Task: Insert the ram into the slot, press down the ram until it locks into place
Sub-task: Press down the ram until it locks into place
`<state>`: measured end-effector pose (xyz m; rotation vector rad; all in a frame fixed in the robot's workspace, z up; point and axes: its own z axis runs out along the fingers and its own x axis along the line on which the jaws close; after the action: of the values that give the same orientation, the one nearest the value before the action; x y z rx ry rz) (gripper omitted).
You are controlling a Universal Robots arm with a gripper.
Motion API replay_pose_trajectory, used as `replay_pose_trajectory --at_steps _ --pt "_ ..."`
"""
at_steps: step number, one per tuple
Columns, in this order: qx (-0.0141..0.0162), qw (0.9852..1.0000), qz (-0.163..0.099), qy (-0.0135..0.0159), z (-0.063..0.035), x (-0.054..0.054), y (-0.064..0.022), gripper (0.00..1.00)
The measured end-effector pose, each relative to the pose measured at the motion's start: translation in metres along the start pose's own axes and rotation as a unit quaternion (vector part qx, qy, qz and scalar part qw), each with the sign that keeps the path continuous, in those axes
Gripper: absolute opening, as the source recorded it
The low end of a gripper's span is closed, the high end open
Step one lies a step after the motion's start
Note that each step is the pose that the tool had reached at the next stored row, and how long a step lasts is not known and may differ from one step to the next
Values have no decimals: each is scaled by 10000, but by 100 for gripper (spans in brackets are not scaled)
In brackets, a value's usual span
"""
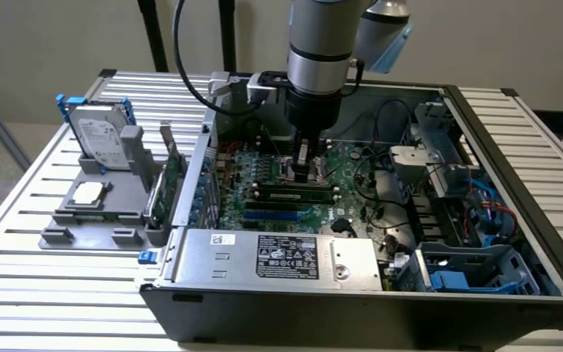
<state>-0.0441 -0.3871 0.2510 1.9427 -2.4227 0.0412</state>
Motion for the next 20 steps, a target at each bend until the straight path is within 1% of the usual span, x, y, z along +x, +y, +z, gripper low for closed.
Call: replay_pose_trajectory --at_steps 2,5,7,10,13,15,18,20 --pt "-8 9998 185 0 0 0 0 11" --pt "-20 9990 457 -1 0 0 0 11" --pt "-28 9980 636 -2 0 0 0 11" --pt "-41 9958 910 -2 0 0 0 11" --pt "-53 9930 1181 -2 0 0 0 11" --pt "-60 9907 1359 -3 0 0 0 11" --pt "-73 9866 1631 -3 0 0 0 11" --pt "-81 9835 1808 -3 0 0 0 11"
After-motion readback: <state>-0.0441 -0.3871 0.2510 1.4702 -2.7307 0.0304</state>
